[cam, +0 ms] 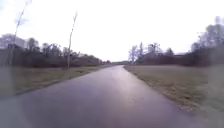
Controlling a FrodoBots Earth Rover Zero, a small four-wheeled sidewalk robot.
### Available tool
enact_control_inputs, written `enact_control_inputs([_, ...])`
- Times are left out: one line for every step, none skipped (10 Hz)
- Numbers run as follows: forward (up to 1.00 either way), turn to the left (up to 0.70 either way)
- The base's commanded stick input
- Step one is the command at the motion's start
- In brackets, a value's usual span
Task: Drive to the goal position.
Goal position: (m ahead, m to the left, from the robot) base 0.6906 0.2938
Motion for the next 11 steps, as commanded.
enact_control_inputs([1.00, -0.35])
enact_control_inputs([1.00, -0.30])
enact_control_inputs([1.00, -0.25])
enact_control_inputs([1.00, -0.21])
enact_control_inputs([1.00, -0.16])
enact_control_inputs([1.00, -0.11])
enact_control_inputs([1.00, -0.06])
enact_control_inputs([1.00, -0.02])
enact_control_inputs([1.00, 0.00])
enact_control_inputs([1.00, 0.08])
enact_control_inputs([1.00, 0.39])
